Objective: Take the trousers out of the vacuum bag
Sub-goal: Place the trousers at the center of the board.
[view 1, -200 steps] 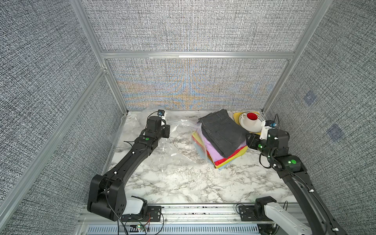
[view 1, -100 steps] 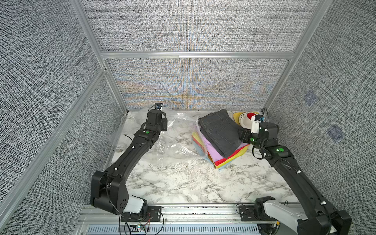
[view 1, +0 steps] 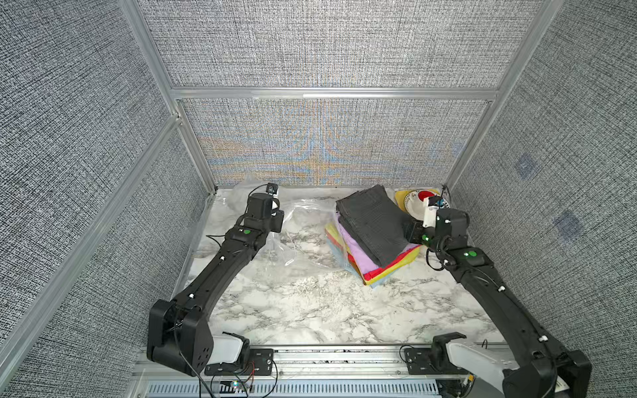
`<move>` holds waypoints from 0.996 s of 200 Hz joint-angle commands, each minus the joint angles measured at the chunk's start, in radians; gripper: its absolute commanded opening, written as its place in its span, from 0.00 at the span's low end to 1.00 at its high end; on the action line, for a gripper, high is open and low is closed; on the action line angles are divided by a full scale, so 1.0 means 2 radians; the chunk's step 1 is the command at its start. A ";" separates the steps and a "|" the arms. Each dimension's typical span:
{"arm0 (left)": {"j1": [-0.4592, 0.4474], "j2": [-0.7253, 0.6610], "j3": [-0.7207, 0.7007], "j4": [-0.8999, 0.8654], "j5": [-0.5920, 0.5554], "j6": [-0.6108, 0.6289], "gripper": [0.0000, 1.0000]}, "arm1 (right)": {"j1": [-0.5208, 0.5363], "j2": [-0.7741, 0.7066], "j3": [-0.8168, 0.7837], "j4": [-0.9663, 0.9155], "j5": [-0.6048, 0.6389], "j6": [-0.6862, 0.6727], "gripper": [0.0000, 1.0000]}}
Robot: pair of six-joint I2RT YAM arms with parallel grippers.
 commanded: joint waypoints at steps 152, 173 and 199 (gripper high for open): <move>-0.038 0.005 -0.029 -0.066 0.093 0.131 0.39 | -0.007 0.050 0.036 0.021 0.011 -0.036 0.58; -0.038 -0.015 -0.027 -0.061 0.135 0.116 0.49 | -0.008 0.050 0.032 0.021 0.011 -0.037 0.59; -0.038 -0.040 -0.016 -0.056 0.228 0.091 0.56 | -0.009 0.047 0.028 0.023 0.010 -0.039 0.59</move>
